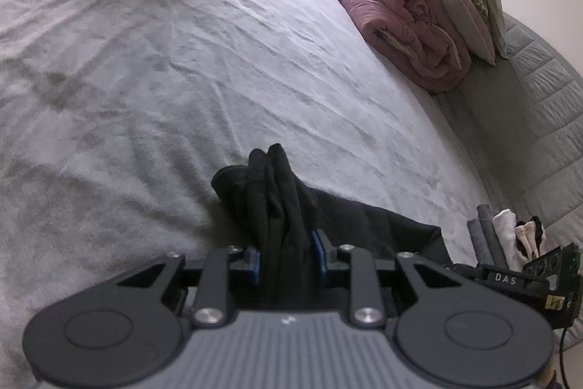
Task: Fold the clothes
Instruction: 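Lift the black bundle with both grippers off the bed, then carry the black bundle with both grippers toward the folded cream clothes pile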
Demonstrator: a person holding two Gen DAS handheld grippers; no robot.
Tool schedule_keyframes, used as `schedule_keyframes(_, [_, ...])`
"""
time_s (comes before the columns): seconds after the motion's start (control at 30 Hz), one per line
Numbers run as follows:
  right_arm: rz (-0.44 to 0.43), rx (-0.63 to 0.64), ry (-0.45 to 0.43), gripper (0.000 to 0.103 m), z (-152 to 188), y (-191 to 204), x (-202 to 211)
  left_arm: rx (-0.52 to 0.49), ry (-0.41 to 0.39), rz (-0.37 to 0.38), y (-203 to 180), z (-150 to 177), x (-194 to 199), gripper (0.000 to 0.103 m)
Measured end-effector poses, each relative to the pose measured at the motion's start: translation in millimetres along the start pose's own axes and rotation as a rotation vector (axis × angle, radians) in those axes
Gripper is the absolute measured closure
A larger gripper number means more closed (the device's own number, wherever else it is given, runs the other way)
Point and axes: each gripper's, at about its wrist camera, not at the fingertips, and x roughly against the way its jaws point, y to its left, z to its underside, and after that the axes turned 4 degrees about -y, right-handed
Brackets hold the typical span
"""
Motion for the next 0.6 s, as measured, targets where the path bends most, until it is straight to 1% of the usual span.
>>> schedule_keyframes(0.2, [0.037, 0.070, -0.013, 0.080, 3, 10, 0, -0.059, -0.004, -0.022, -7, 0, 1, 0.077])
schedule_keyframes(0.4, [0.085, 0.132, -0.028, 0.083, 6, 20, 0, -0.096, -0.019, -0.049, -14, 2, 2, 0.078])
schedule_keyframes(0.5, [0.125, 0.204, -0.042, 0.083, 9, 30, 1, -0.157, -0.037, -0.085, -23, 4, 4, 0.078])
schedule_keyframes(0.6, [0.147, 0.232, -0.052, 0.083, 11, 34, 0, -0.210, -0.059, -0.114, -32, 8, 6, 0.080])
